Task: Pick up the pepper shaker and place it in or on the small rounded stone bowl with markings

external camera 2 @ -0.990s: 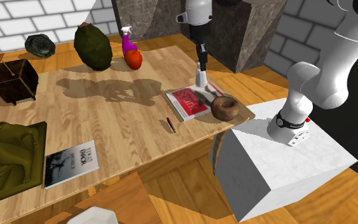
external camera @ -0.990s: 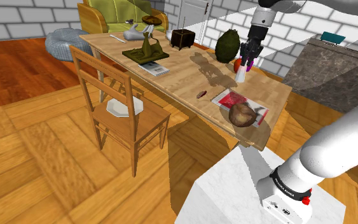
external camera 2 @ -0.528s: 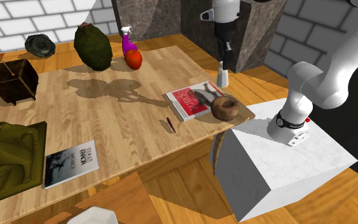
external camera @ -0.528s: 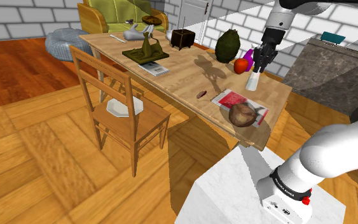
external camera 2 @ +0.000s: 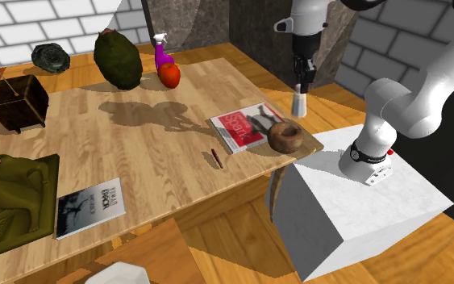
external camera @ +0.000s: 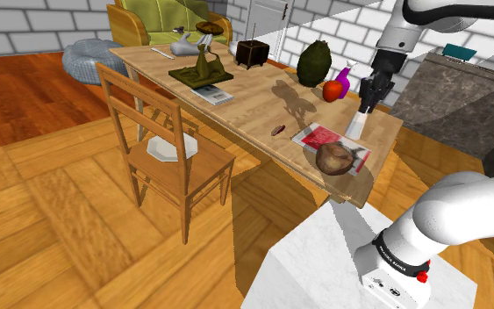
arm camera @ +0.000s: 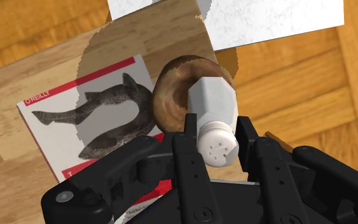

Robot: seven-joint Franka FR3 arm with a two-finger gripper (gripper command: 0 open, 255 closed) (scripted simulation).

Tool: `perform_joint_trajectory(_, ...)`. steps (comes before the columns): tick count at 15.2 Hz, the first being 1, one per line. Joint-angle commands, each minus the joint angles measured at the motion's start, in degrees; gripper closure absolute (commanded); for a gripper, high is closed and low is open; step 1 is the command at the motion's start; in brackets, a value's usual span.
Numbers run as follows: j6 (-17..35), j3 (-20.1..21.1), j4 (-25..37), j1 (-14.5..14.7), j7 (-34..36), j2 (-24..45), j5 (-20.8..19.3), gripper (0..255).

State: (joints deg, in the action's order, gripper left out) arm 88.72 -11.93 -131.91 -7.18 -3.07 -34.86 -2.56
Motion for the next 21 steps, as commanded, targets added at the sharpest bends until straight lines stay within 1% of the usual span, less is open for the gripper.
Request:
perform_joint_trajectory(1,1.59,-0.12,-1.8,-0.09,-0.07,-0.22,-0.13,255)
perform_joint_trajectory(15,12.54,-1.11,-12.07,-0.44,-0.6,0.47,-0.81,255)
perform_joint_trajectory(21,12.89,-1.11,-12.36,-0.49,-0.64,0.54,-0.82,255)
